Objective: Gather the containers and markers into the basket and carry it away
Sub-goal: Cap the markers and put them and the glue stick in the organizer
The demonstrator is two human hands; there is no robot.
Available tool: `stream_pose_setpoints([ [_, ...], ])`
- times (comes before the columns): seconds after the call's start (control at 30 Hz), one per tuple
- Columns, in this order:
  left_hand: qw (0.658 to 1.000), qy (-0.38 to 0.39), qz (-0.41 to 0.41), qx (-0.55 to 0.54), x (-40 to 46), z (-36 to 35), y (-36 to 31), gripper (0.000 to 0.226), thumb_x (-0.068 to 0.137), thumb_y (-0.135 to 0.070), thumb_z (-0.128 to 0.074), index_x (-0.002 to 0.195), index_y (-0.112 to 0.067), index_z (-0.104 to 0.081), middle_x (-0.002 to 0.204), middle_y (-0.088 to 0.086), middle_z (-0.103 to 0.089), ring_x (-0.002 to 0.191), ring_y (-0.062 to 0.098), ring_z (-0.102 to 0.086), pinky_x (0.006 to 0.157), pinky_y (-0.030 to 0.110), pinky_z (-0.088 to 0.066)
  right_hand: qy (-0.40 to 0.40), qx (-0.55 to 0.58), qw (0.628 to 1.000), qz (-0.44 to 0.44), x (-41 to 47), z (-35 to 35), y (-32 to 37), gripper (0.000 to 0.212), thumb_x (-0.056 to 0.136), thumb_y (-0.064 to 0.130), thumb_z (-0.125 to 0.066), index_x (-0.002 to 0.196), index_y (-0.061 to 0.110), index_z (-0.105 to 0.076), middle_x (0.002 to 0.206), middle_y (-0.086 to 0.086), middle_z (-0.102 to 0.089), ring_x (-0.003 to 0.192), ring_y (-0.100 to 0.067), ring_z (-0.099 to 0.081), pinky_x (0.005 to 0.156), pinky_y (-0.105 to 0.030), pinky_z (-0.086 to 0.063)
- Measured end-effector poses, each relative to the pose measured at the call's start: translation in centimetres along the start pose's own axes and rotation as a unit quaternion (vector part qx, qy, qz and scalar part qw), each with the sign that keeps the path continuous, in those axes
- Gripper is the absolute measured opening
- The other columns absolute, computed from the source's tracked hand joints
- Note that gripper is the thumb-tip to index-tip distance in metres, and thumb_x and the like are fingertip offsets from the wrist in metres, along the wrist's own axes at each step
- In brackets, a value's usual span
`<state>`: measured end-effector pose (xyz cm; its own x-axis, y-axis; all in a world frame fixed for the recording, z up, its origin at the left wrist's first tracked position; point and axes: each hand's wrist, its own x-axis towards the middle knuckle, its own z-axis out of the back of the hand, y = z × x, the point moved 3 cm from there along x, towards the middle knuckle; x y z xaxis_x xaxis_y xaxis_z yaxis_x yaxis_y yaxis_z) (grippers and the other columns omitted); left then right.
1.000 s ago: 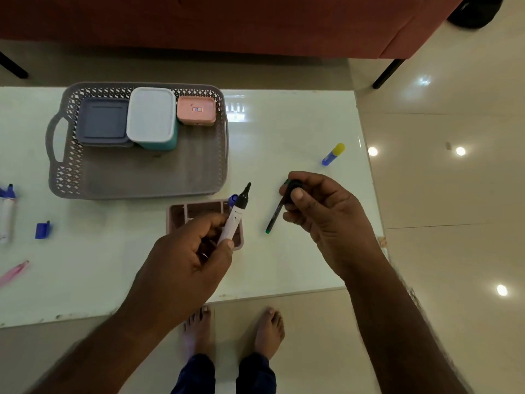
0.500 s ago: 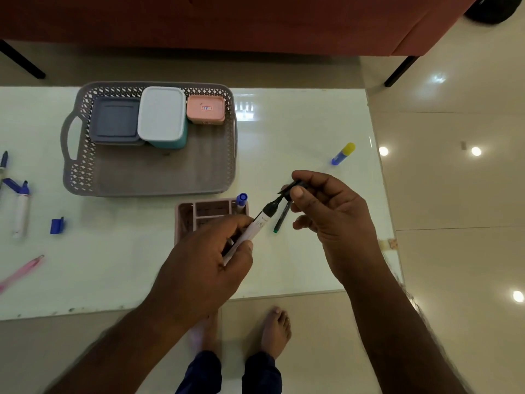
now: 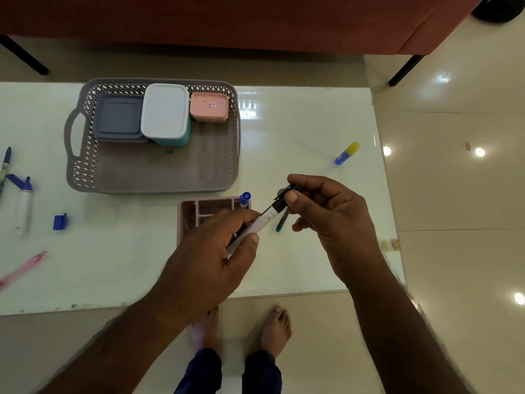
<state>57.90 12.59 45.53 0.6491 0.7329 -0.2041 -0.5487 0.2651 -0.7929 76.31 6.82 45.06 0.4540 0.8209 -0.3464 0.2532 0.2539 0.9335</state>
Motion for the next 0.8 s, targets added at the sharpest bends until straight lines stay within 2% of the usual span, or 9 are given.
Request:
stream_pose_setpoints([
  [0.13,0.999,-0.006,0.011,-0.045,0.1,-0.1,0.0,0.046,0.089,-0.054,-0.042,0.118,-0.025,-0.063,0.089,-0.015,-0.063,0.087,0.0,-0.058,0.069,0.004,-0.042,-0.005,0.004,1.0,0.001,-0.1,-0.3,-0.4,0.024,0.085,0.011,-0.071,0.108,0.014,-0.073,0.093,-0.011,-0.076,0.082,-0.028,-0.071,0.06,-0.028,-0.057],
  [0.27,0.995,-0.022,0.042,-0.093,-0.2,-0.7,0.6,0.023,0.093,-0.038,-0.054,0.11,-0.028,-0.065,0.091,-0.013,-0.067,0.089,0.004,-0.06,0.069,0.006,-0.044,-0.027,0.05,0.998,-0.013,-0.5,-0.8,-1.1,0.032,0.077,0.019,-0.071,0.108,0.009,-0.072,0.093,-0.014,-0.076,0.08,-0.029,-0.072,0.061,-0.029,-0.057],
  [0.4,0.988,-0.04,0.064,-0.136,-1.2,-1.3,1.2,0.017,0.093,-0.036,-0.055,0.106,-0.033,-0.066,0.086,-0.014,-0.067,0.08,0.005,-0.06,0.065,0.01,-0.047,-0.008,0.066,0.998,-0.02,-1.2,-1.8,-1.7,0.032,0.08,0.015,-0.07,0.112,0.011,-0.069,0.094,-0.014,-0.076,0.081,-0.027,-0.073,0.064,-0.033,-0.058],
  [0.5,0.986,-0.052,0.071,-0.142,-1.5,-1.4,1.6,0.023,0.09,-0.045,-0.051,0.109,-0.038,-0.063,0.085,-0.021,-0.066,0.082,-0.003,-0.062,0.063,0.007,-0.047,0.009,0.014,1.0,-0.003,-2.2,-3.1,-2.2,0.04,0.085,0.01,-0.072,0.121,0.025,-0.059,0.092,-0.007,-0.078,0.083,-0.022,-0.075,0.063,-0.03,-0.06],
  [0.57,0.992,-0.022,0.065,-0.109,-1.2,-1.6,2.1,0.03,0.092,-0.051,-0.051,0.117,-0.04,-0.061,0.097,-0.02,-0.066,0.09,-0.002,-0.062,0.067,0.012,-0.051,-0.035,-0.044,0.998,0.04,-3.0,-3.2,-2.3,0.045,0.086,0.013,-0.074,0.122,0.031,-0.055,0.094,0.002,-0.078,0.087,-0.017,-0.075,0.067,-0.031,-0.061],
  [0.63,0.997,-0.007,0.052,-0.049,-1.0,-1.3,3.0,0.039,0.091,-0.06,-0.049,0.122,-0.038,-0.059,0.108,-0.021,-0.063,0.097,-0.005,-0.059,0.07,0.012,-0.048,-0.09,-0.114,0.986,0.077,-3.5,-2.8,-2.4,0.048,0.086,0.02,-0.076,0.125,0.034,-0.051,0.099,0.012,-0.076,0.091,-0.013,-0.073,0.073,-0.033,-0.061],
  [0.7,0.997,-0.061,0.045,0.007,-1.1,-0.3,4.4,0.044,0.091,-0.063,-0.048,0.122,-0.033,-0.057,0.111,-0.018,-0.06,0.096,-0.005,-0.057,0.074,0.012,-0.043,-0.123,-0.183,0.97,0.102,-3.5,-2.5,-2.7,0.045,0.085,0.028,-0.075,0.123,0.034,-0.052,0.103,0.02,-0.074,0.095,-0.008,-0.071,0.075,-0.033,-0.061],
  [0.77,0.985,-0.154,0.056,0.051,-1.5,1.2,6.3,0.041,0.092,-0.053,-0.054,0.121,-0.023,-0.059,0.109,-0.011,-0.06,0.097,0.003,-0.055,0.076,0.014,-0.044,-0.129,-0.223,0.959,0.116,-2.9,-2.4,-3.3,0.036,0.087,0.031,-0.072,0.119,0.031,-0.056,0.104,0.024,-0.072,0.099,-0.002,-0.069,0.077,-0.03,-0.06],
  [0.8,0.977,-0.191,0.065,0.072,-1.8,1.8,7.2,0.037,0.093,-0.046,-0.057,0.119,-0.019,-0.059,0.11,-0.005,-0.062,0.1,0.009,-0.055,0.079,0.019,-0.046,-0.127,-0.237,0.956,0.118,-2.6,-2.5,-3.6,0.033,0.088,0.033,-0.07,0.118,0.031,-0.057,0.104,0.026,-0.071,0.099,0.001,-0.067,0.08,-0.024,-0.059],
])
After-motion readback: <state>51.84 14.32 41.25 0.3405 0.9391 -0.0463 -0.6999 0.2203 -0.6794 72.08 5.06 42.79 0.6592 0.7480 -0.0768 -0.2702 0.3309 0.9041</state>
